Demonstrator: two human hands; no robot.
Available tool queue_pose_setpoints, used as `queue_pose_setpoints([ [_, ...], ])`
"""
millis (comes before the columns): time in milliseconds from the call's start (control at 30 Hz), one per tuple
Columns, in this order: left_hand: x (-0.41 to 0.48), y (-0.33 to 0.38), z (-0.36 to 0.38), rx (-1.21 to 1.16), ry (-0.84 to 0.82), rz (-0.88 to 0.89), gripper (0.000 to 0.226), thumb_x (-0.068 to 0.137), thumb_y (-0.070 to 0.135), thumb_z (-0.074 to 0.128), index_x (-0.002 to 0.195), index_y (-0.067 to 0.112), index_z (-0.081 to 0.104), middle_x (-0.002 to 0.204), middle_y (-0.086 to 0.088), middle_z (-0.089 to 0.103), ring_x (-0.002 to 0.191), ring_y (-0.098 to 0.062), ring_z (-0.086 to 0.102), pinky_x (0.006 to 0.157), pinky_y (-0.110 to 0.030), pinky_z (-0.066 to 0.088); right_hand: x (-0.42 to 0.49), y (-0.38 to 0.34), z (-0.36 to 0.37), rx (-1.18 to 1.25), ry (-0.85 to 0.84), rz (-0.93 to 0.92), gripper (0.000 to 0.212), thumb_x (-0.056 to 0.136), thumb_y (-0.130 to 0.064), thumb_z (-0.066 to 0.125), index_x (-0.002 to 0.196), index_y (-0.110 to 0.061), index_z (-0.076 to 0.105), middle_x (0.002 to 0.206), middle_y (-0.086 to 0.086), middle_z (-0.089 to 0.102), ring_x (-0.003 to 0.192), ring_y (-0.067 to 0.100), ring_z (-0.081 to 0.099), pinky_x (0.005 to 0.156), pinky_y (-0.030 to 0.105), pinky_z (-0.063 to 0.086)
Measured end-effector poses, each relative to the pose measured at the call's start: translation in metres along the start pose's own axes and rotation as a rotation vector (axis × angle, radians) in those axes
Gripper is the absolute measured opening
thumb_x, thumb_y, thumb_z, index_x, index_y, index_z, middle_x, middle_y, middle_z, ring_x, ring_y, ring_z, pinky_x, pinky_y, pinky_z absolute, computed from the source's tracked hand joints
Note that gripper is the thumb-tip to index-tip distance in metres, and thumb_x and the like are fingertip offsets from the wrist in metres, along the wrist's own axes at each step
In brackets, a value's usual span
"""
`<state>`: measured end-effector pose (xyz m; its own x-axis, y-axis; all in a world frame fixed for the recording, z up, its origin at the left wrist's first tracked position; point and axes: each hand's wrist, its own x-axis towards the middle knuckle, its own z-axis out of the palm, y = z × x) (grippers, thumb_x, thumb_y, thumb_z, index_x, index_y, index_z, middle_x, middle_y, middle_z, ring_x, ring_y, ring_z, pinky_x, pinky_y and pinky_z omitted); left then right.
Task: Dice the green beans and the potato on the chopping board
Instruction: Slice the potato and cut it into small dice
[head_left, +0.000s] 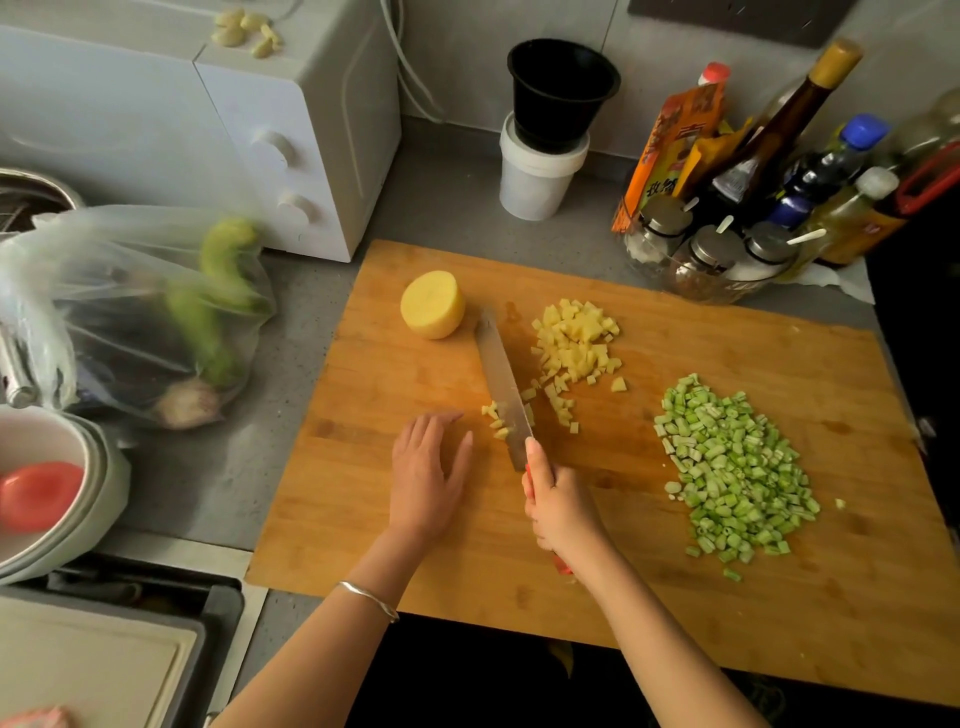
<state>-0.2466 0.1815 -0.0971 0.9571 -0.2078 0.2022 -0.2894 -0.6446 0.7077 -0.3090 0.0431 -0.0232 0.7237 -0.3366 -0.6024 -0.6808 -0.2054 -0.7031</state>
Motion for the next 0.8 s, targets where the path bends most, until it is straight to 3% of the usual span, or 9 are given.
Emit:
queue_pose_setpoints([
  [133, 0.001, 0.002, 0.003, 0.089, -0.115, 0.066, 0.053, 0.090, 0.051, 0.047, 0.133, 0.021, 0.047, 0.128, 0.004, 0.054, 0.121, -0.015, 0.044, 0.103, -0.031, 0.035, -0.007, 0.004, -0.023, 0.244, -0.113, 0.038, 0.053, 0.094, -0.061, 0.035, 0.068, -0.015, 0.041, 0.046, -0.004, 0.031, 0.036, 0.011, 0.026, 0.039, 0.021, 0.021],
  [300, 0.010, 0.013, 0.017, 0.284, -0.304, 0.098, 0.097, 0.078, 0.080, 0.028, 0.152, 0.019, 0.011, 0.158, 0.002, 0.014, 0.146, -0.017, 0.007, 0.118, -0.031, 0.005, -0.002, -0.007, -0.061, 0.345, -0.132, -0.052, 0.052, 0.084, -0.064, 0.039, 0.067, -0.014, 0.043, 0.046, -0.002, 0.031, 0.032, 0.009, 0.026, 0.033, 0.019, 0.023],
  [433, 0.033, 0.024, 0.032, 0.408, -0.392, 0.142, 0.104, 0.074, 0.085, 0.014, 0.151, 0.020, -0.010, 0.159, 0.000, -0.007, 0.145, -0.015, -0.014, 0.116, -0.029, -0.011, 0.007, -0.015, -0.090, 0.321, -0.104, -0.091, 0.054, 0.084, -0.064, 0.039, 0.067, -0.013, 0.043, 0.046, -0.001, 0.030, 0.032, 0.010, 0.026, 0.033, 0.019, 0.023],
  [800, 0.113, 0.060, 0.086, 0.304, -0.451, 0.172, 0.119, 0.068, 0.085, 0.040, 0.149, 0.018, -0.016, 0.158, 0.000, -0.016, 0.144, -0.014, -0.016, 0.118, -0.031, -0.005, 0.030, -0.027, -0.142, 0.338, -0.068, -0.114, 0.056, 0.088, -0.062, 0.038, 0.067, -0.011, 0.044, 0.047, 0.002, 0.029, 0.032, 0.011, 0.024, 0.033, 0.019, 0.023],
])
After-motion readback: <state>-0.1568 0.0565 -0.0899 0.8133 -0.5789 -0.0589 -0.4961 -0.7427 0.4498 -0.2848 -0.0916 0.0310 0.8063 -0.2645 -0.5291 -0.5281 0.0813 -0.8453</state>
